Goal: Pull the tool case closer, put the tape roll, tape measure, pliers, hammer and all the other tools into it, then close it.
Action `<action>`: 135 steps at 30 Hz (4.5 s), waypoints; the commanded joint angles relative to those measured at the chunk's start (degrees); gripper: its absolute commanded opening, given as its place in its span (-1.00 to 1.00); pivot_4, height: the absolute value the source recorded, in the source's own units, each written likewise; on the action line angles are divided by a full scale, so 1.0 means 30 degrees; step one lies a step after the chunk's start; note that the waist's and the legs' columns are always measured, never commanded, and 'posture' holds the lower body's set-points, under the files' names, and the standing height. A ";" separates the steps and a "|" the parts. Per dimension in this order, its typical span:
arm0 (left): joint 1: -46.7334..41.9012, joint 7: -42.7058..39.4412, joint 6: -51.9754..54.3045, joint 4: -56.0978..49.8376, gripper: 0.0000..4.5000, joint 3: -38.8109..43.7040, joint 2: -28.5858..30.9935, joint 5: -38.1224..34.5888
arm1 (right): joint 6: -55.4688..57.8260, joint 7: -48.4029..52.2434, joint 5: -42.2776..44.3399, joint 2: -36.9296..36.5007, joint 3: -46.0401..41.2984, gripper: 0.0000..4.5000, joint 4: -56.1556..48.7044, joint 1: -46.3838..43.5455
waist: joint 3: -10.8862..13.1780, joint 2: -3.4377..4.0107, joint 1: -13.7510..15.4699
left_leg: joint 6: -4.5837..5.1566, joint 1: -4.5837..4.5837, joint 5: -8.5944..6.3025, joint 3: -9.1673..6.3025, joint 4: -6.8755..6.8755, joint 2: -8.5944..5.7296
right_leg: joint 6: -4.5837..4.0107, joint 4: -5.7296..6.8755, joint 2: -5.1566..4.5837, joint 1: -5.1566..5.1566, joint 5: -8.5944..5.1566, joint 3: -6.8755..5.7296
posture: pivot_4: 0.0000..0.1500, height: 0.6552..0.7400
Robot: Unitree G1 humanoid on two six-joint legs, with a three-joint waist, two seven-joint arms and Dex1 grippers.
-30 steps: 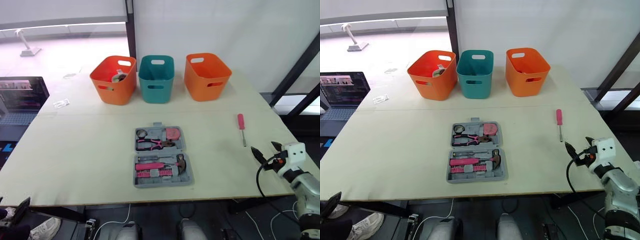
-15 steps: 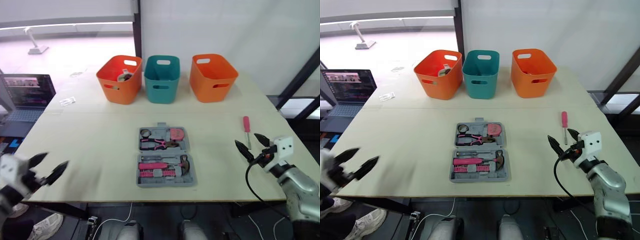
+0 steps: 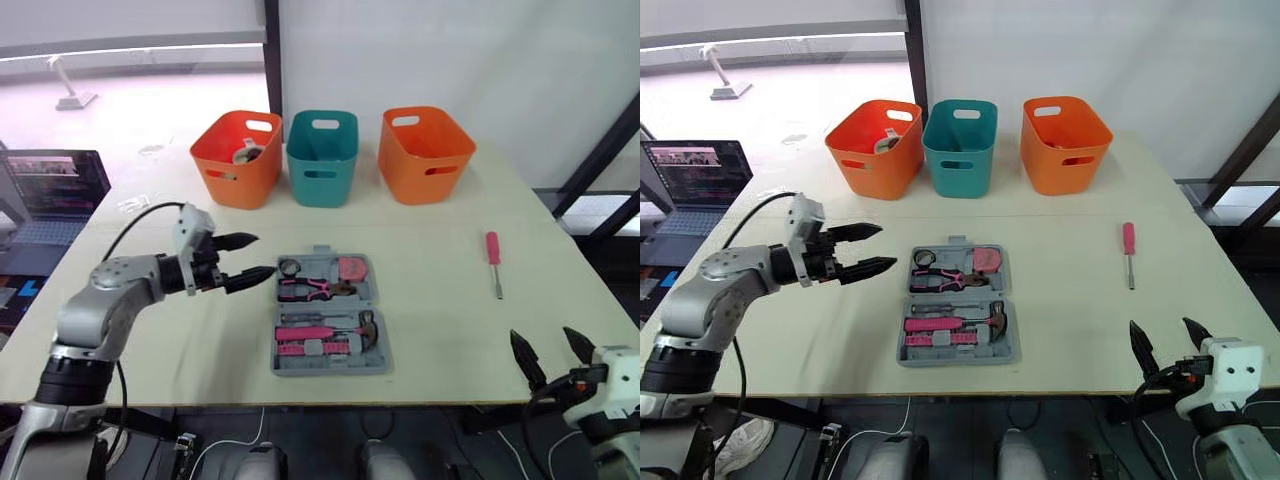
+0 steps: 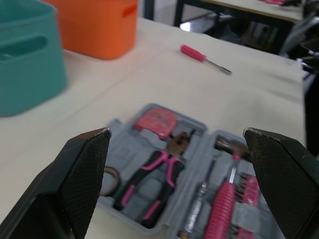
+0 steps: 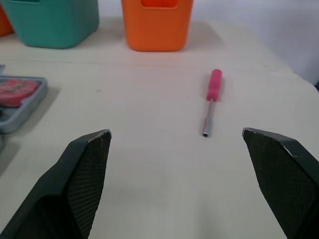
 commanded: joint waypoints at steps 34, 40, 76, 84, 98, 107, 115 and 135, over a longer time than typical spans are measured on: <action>1.0514 0.8416 0.5348 -1.2545 1.00 1.1189 0.1573 -0.5636 | 0.0859 -0.4063 -0.6729 -0.6017 0.5413 0.98 3.0625 -2.7953 | 0.0058 0.0033 -0.0685 | -0.0031 -0.0004 0.0028 0.0082 0.0100 -0.0035 | -0.0002 0.0092 -0.0042 -0.0028 0.0028 0.0086 | 1.00 1.00; 0.9923 0.9133 0.6335 -1.2735 1.00 1.2027 0.2996 -0.7000 | 0.0531 -0.4180 -0.6828 -0.5535 0.5208 0.98 3.2333 -2.8352 | 0.0059 0.0034 -0.0694 | -0.0031 0.0000 0.0028 0.0088 0.0098 -0.0036 | -0.0003 0.0082 -0.0041 -0.0019 0.0028 0.0089 | 1.00 1.00; 0.8769 1.1696 0.7306 -1.3109 1.00 1.0194 0.4570 -0.9288 | 0.3251 -0.2939 -0.7223 -0.5245 0.4719 -0.99 3.2856 -2.7377 | 0.0076 0.0052 -0.1069 | -0.0033 0.0003 0.0029 0.0081 0.0106 -0.0042 | -0.0002 0.0081 -0.0041 -0.0002 0.0028 0.0089 | 1.00 1.00; 0.7891 0.9292 0.7315 -1.2291 1.00 0.8037 0.4483 -1.0332 | 0.8399 0.0816 -0.7253 -0.6194 0.6250 -0.99 2.8195 -2.5226 | 0.0075 0.0052 -0.1011 | -0.0033 0.0003 0.0029 0.0078 0.0102 -0.0042 | -0.0002 0.0082 -0.0041 -0.0005 0.0028 0.0087 | 1.00 1.00; 0.2554 0.4878 0.5911 -0.8294 1.00 0.1667 0.3492 -0.6971 | 1.8750 0.3201 -0.3372 -0.7174 0.6055 -0.99 0.7145 -1.1982 | 0.0033 -0.0008 -0.0530 | -0.0028 0.0015 0.0026 0.0035 0.0098 -0.0035 | 0.0004 0.0086 -0.0020 0.0013 0.0022 0.0051 | 1.00 1.00; 0.2181 0.3560 0.5523 -0.7692 1.00 0.0808 0.3228 -0.5366 | 1.6941 0.4172 -0.3521 -0.9200 0.7101 -0.21 0.5237 -1.1149 | 0.0037 -0.0037 -0.0583 | -0.0027 0.0014 0.0026 0.0046 0.0101 -0.0036 | 0.0004 0.0079 -0.0023 0.0013 0.0022 0.0060 | 1.00 1.00; 0.2428 0.5056 0.4988 -0.8510 1.00 0.2092 0.2055 -0.5091 | 1.5784 0.3182 -0.4299 -0.8149 0.8652 0.66 0.9557 -1.6924 | 0.0086 -0.0076 -0.0741 | -0.0028 0.0014 0.0027 0.0078 0.0114 -0.0034 | 0.0004 0.0083 -0.0020 -0.0018 0.0027 0.0098 | 1.00 1.00; 0.4660 0.5433 0.5372 -0.9730 1.00 0.3121 0.3122 -0.4869 | 1.8218 0.2399 -0.4558 -0.7823 0.8297 0.66 1.0414 -1.6534 | 0.0088 -0.0085 -0.0053 | -0.0023 -0.0018 0.0021 0.0048 0.0105 -0.0049 | 0.0019 0.0065 -0.0049 -0.0007 0.0015 0.0067 | 1.00 1.00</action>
